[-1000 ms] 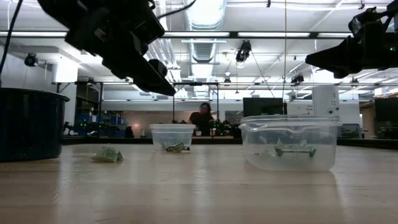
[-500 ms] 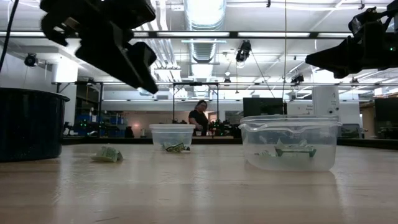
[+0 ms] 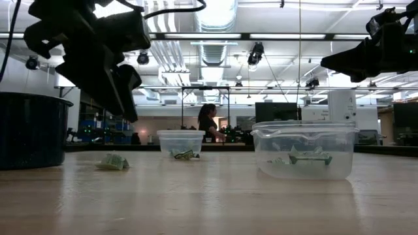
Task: Pick and place items into bin
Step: Put the stevia packet into the round transparent bin
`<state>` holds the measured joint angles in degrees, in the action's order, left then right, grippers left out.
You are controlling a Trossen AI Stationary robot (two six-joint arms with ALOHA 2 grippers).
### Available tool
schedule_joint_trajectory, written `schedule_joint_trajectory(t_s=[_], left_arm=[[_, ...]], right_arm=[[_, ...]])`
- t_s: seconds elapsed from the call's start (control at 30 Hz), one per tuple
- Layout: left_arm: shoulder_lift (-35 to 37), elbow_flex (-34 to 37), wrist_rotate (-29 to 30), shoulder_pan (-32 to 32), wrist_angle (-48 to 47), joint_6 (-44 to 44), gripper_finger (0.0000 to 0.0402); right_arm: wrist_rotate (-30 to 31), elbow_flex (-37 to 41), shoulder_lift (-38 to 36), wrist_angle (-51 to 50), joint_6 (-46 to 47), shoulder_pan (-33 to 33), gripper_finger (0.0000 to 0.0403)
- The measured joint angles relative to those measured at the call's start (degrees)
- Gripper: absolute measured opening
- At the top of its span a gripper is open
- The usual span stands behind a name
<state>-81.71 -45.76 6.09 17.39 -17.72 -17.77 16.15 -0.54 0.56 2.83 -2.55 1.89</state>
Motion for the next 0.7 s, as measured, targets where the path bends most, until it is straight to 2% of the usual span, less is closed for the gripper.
schedule_joint_trajectory(t_s=[0.3,0.53,0.7], left_arm=[[-4.0,-0.1,0.3,0.0,0.4,-0.6,0.0218],[-10.8,-3.8,-2.4,0.0,-2.8,-1.0,0.0218],[-12.8,-5.5,-2.6,0.0,-2.8,-1.4,0.0218]], right_arm=[[-0.1,0.0,0.0,0.0,0.0,0.0,0.0069],[-0.1,0.0,0.0,0.0,0.0,0.0,0.0071],[0.0,0.0,0.0,0.0,0.0,0.0,0.0077]])
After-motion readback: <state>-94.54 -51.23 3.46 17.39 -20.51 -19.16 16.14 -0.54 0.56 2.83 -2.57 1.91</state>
